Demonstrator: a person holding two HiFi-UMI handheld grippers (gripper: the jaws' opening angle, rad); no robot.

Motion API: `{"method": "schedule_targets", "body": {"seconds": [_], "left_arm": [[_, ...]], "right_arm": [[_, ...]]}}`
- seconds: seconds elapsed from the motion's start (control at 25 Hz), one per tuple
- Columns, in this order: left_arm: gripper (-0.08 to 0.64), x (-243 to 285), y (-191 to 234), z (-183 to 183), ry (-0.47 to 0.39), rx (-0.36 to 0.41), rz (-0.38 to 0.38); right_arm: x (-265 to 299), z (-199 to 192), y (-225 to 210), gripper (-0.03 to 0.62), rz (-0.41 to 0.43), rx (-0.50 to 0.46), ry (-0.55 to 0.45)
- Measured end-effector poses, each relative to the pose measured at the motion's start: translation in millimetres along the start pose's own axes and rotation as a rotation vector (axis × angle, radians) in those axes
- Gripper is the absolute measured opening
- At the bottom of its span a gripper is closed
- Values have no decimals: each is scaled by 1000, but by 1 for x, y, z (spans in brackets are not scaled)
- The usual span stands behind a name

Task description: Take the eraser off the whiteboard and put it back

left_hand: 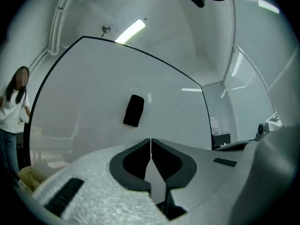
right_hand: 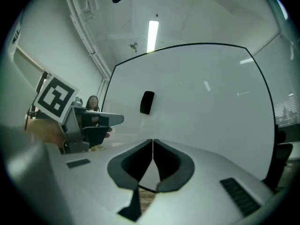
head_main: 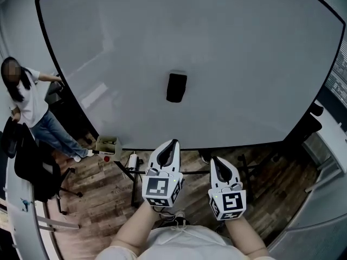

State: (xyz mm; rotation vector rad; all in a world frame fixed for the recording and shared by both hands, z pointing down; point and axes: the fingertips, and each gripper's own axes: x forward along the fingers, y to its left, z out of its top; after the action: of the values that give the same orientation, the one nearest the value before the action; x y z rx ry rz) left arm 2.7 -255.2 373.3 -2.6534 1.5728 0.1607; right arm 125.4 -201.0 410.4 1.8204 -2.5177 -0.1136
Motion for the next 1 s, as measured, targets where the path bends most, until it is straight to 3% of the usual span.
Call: {"method": "schedule_targets", "body": {"seconds": [0.16, 0.24, 0.36, 0.48, 0.68, 1.0], "left_arm": [[24, 31, 14, 18, -23, 24, 6], [150, 46, 22, 29, -43, 45, 16], [207, 69, 33, 46, -67, 93, 47], [237, 91, 43, 61, -75, 145, 72], [289, 119, 45, 69, -63, 147, 50], [307, 142, 61, 73, -58, 179, 132]], "right_arm": [[20, 9, -7, 28, 3, -9, -10], [28, 12, -8, 28, 6, -15, -14], [38, 11, -9, 28, 14, -22, -11], [46, 9, -11, 28, 16, -20, -3], [55, 6, -15, 28, 20, -14, 7], [67, 3, -19, 28, 25, -11, 17]]}}
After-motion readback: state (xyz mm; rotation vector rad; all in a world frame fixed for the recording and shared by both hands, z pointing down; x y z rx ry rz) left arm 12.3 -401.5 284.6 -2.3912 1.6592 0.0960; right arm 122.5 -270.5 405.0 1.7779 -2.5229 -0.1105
